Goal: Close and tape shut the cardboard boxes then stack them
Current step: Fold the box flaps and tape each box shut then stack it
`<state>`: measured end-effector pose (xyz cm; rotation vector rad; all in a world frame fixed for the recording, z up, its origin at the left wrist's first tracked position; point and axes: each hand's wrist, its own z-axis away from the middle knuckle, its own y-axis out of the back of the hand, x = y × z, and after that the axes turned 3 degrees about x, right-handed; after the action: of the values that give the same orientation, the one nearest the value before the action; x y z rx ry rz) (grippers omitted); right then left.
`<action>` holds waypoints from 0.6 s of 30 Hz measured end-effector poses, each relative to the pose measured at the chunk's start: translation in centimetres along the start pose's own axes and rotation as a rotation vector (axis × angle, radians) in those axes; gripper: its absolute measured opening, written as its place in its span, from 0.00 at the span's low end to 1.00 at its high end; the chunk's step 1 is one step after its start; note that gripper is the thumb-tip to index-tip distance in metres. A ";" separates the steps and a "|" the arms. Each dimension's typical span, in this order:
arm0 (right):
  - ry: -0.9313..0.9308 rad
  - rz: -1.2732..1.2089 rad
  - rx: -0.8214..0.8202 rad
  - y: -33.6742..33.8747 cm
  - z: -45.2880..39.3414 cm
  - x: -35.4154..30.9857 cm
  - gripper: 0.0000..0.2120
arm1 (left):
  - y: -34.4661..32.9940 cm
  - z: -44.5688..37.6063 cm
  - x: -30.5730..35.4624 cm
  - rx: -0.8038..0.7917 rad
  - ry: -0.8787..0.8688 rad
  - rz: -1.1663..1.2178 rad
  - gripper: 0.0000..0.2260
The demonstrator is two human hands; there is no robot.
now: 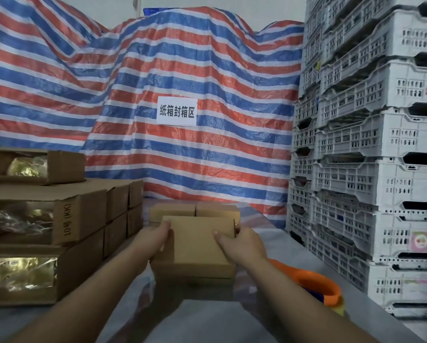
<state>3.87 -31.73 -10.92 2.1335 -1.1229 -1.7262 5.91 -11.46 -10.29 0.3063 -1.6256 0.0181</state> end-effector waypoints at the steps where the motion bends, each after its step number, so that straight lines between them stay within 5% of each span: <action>1: -0.012 0.061 -0.014 -0.2 -0.7 -0.2 0.19 | -0.1 -0.6 -0.1 -0.046 0.015 0.012 0.21; 5: -0.102 0.072 -0.142 -0.9 -2.6 -0.5 0.18 | 0.0 -2.3 -2.5 -0.121 -0.035 -0.109 0.13; 9: -0.166 0.070 -0.359 -0.6 -3.7 -1.0 0.08 | 0.0 -3.1 -3.7 -0.164 -0.031 -0.184 0.21; 12: -0.283 -0.006 -0.489 -0.3 -4.2 -1.2 0.09 | -0.4 -3.4 -3.7 -0.129 -0.096 -0.197 0.20; 18: -0.249 -0.138 -0.357 1.7 -8.5 -0.9 0.09 | -4.2 -5.0 -1.0 0.001 -0.211 -0.254 0.24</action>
<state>10.66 -34.99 -6.60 1.8533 -0.6601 -2.1144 11.69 -14.38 -11.58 0.5275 -1.7844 -0.2128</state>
